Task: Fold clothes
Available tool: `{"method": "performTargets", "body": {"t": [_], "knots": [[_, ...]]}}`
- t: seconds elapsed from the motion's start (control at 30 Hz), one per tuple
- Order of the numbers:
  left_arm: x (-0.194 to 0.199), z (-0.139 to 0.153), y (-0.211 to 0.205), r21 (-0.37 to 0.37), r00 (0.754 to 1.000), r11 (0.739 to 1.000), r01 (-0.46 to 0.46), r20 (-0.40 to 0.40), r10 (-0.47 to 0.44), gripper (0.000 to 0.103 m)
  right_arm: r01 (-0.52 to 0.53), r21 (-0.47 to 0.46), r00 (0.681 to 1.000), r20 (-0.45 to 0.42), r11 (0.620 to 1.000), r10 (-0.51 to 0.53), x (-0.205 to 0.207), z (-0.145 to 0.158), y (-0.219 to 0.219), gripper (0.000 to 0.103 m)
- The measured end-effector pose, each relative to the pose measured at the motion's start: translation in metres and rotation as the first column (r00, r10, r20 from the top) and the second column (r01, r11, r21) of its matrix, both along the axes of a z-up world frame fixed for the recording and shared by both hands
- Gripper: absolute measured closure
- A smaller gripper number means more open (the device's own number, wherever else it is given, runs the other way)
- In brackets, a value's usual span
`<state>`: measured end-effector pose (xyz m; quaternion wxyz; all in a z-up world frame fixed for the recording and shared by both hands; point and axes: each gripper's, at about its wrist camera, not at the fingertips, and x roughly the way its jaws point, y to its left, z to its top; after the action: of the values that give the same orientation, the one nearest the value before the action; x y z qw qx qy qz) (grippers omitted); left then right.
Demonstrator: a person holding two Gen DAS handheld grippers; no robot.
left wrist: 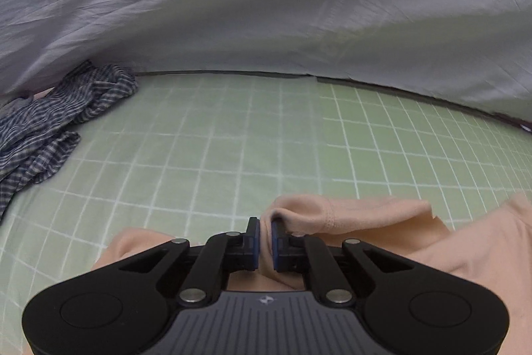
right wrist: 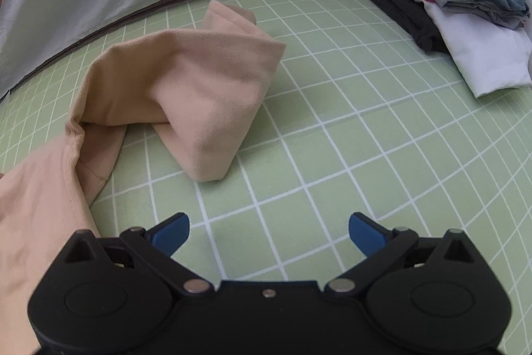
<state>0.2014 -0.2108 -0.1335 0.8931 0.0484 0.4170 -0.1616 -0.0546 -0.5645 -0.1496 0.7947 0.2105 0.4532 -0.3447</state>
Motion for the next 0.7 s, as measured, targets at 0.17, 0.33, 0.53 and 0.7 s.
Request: {"method": "performTargets", "body": {"t": [0.17,0.33,0.53,0.7], "knots": [[0.016,-0.006,0.039,-0.161,0.95,0.939,-0.304,-0.118,0.288,0.092,-0.003,-0.015,1.0,0.003,1.0,0.003,-0.002,0.004,0.001,0.0],[-0.003,0.005,0.029,-0.116,0.961,0.954,-0.275,-0.07,0.268,0.055,-0.009,-0.011,1.0,0.019,1.0,0.01,-0.002,0.004,0.0,0.0],[-0.036,0.018,0.011,-0.1,0.971,0.967,-0.236,-0.059,0.231,0.018,0.044,-0.041,0.986,0.162,0.998,-0.037,-0.001,0.023,-0.015,0.0],[-0.059,0.004,-0.004,-0.087,0.967,0.972,-0.218,-0.153,0.203,0.016,0.115,-0.068,0.944,0.32,0.991,-0.087,0.009,0.05,-0.043,0.0]]}}
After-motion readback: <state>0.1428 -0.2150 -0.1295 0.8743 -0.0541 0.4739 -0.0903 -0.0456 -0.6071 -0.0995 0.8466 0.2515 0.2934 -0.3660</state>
